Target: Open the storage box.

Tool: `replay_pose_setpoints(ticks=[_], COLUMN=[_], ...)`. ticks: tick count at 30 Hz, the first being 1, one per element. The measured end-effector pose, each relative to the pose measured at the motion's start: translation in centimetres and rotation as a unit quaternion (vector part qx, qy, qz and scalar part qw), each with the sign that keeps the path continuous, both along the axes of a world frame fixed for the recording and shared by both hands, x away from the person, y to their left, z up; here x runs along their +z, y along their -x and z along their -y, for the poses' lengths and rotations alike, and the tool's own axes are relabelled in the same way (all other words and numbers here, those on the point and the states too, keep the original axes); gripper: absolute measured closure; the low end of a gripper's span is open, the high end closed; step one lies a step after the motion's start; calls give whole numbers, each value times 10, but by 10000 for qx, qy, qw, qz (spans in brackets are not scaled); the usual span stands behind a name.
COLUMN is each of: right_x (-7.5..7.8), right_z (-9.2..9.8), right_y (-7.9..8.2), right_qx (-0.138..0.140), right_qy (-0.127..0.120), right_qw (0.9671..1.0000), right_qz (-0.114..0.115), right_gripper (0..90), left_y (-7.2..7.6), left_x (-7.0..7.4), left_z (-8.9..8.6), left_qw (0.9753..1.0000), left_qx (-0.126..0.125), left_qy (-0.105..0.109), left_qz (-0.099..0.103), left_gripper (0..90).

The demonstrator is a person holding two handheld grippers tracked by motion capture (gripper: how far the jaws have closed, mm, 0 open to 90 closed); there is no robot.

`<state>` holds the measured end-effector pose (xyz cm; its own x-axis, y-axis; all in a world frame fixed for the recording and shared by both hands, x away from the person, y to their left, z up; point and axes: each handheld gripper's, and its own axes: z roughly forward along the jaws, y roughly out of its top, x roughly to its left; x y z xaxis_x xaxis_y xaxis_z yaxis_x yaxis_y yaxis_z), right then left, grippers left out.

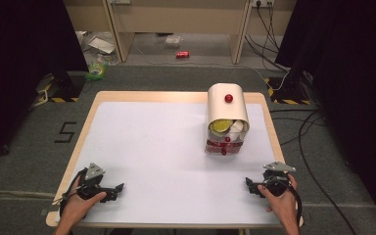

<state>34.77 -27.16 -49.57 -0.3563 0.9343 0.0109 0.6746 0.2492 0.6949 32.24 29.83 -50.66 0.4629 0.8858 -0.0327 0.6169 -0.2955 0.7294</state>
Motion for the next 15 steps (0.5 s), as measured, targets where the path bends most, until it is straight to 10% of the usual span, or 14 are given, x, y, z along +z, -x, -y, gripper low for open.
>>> replay_pose_setpoints(ticks=[5, 15], right_x=[5, 24], right_z=[6, 7], right_y=[2, 8], right_qx=[-53, -167], right_qy=[-208, -505], right_qw=[9997, 9955], right_qz=[148, 779], right_gripper=[232, 153], left_y=[0, 0], left_x=[0, 0], left_z=[0, 0], left_qw=[10000, 10000], left_qx=[0, 0], left_qy=[1, 3], left_qz=[-1, -2], left_gripper=[0, 0])
